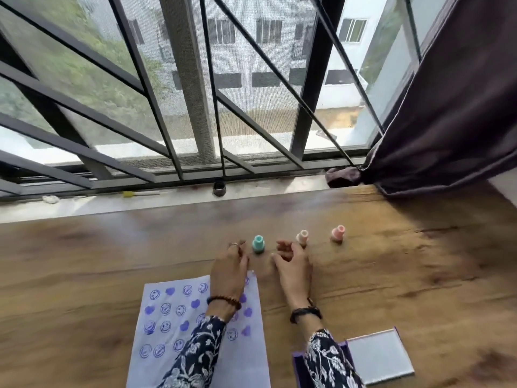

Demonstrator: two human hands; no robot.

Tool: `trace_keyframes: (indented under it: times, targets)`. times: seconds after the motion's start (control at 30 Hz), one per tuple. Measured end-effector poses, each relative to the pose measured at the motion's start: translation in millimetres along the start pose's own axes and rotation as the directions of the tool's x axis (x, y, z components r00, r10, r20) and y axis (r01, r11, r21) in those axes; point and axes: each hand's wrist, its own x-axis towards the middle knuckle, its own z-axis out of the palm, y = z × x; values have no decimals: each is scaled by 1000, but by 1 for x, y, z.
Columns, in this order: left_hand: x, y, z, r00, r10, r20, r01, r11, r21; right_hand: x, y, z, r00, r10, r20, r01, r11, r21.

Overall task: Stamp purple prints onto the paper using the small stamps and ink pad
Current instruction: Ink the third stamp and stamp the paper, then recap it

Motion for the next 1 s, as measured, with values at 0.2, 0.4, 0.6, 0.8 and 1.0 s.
trace_keyframes:
  times: [0.2,0.4,0.6,0.8,1.0]
  targets:
    - [8,8,-4,997,43,59,-32,983,-180,-3,-15,2,979,-147,141,155,986,-53]
    - [-36,22,-25,980,1,201,157,624,-766,-44,-17,-36,956,-115,270,-19,894,448]
    - [-89,37,-41,970,39,241,189,505,-842,-102,-20,-65,968,-114,223,4,898,440]
    - [-134,37,-41,982,64,176,116,532,-839,-143,-15,-85,921,195,338,-390,496,776]
    - [-153,14,-28,975,3,221,169,632,-756,-151,16,-111,856,316,408,-516,516,684]
